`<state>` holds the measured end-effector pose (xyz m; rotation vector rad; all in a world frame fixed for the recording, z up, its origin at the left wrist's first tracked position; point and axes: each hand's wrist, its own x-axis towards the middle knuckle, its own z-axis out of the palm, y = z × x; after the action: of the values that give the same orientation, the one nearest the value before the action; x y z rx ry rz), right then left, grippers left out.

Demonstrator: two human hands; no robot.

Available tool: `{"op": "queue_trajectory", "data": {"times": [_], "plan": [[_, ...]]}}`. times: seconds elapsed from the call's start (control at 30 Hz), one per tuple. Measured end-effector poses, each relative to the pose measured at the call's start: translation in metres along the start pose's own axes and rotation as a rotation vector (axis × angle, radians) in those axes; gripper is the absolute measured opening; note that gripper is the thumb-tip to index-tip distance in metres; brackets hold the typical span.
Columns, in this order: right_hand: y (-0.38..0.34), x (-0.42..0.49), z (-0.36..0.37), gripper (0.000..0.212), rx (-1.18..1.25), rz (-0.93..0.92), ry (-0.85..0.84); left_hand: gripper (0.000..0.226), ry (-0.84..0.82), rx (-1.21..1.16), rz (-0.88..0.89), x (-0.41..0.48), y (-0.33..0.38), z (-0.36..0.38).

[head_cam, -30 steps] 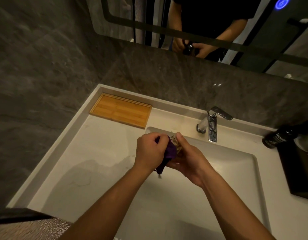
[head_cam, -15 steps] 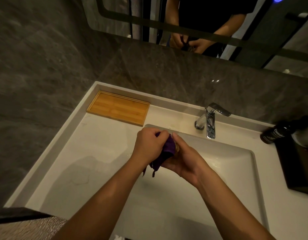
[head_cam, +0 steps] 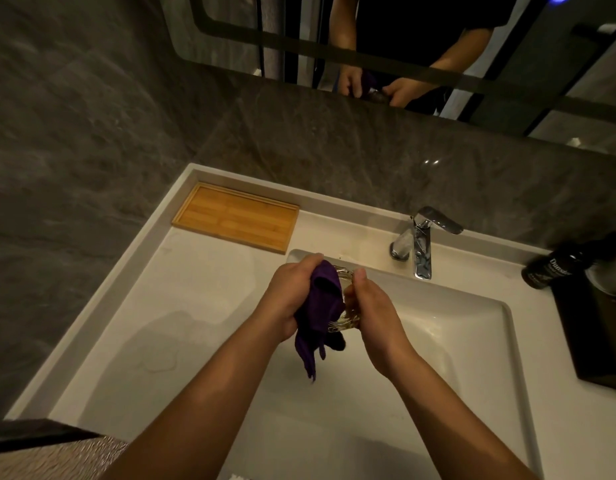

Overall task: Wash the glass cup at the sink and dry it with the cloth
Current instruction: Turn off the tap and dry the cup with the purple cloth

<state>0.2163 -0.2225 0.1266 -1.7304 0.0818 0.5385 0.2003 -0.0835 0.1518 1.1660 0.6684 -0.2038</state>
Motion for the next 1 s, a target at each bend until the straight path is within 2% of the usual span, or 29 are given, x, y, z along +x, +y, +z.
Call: {"op": "queue_trajectory", "data": {"times": [0.1, 0.17, 0.23, 0.27, 0.33, 0.47, 0.53, 0.6, 0.7, 0.73, 0.77, 0.9, 0.93, 1.0], "plan": [[-0.001, 0.001, 0.004, 0.078, 0.072, -0.026, 0.030, 0.045, -0.020, 0.330, 0.121, -0.002, -0.005, 0.004], [-0.003, 0.001, 0.003, 0.065, 0.136, -0.015, 0.038, 0.041, 0.043, 0.609, 0.323, -0.005, -0.010, 0.006], [-0.002, 0.004, -0.002, 0.054, 0.181, 0.007, 0.039, 0.043, 0.064, 0.722, 0.475, -0.002, -0.013, 0.005], [-0.003, 0.006, -0.003, 0.051, 0.200, 0.016, 0.041, 0.045, 0.049, 0.718, 0.499, 0.002, -0.015, 0.003], [-0.007, 0.006, 0.003, 0.050, 0.241, 0.006, 0.097, 0.043, 0.067, 0.566, 0.502, 0.004, -0.019, 0.003], [-0.007, -0.006, 0.032, 0.066, 0.351, 0.010, 0.295, 0.039, 0.446, 0.132, 0.506, -0.005, -0.046, 0.029], [-0.002, -0.010, 0.036, 0.055, 0.368, 0.026, 0.294, 0.036, 0.487, 0.087, 0.496, -0.006, -0.050, 0.033], [-0.001, -0.004, 0.023, 0.050, 0.393, 0.035, 0.194, 0.032, 0.376, 0.222, 0.509, 0.004, -0.042, 0.018], [-0.014, 0.010, -0.004, 0.047, 0.308, 0.064, -0.015, 0.034, 0.057, 0.465, 0.503, 0.016, -0.017, -0.009], [-0.018, 0.012, -0.008, 0.047, 0.284, 0.088, -0.067, 0.037, 0.004, 0.484, 0.507, 0.018, -0.013, -0.012], [-0.021, 0.014, -0.009, 0.048, 0.297, 0.101, -0.091, 0.039, 0.020, 0.470, 0.517, 0.018, -0.014, -0.011], [-0.020, 0.005, 0.014, 0.050, 0.579, 0.106, -0.031, 0.035, 0.428, 0.117, 0.535, 0.006, -0.035, 0.020], [-0.018, 0.003, 0.019, 0.051, 0.616, 0.116, -0.016, 0.036, 0.488, 0.046, 0.517, 0.004, -0.039, 0.026], [-0.014, 0.003, 0.018, 0.053, 0.616, 0.126, -0.013, 0.033, 0.482, 0.094, 0.515, 0.007, -0.039, 0.023]]}}
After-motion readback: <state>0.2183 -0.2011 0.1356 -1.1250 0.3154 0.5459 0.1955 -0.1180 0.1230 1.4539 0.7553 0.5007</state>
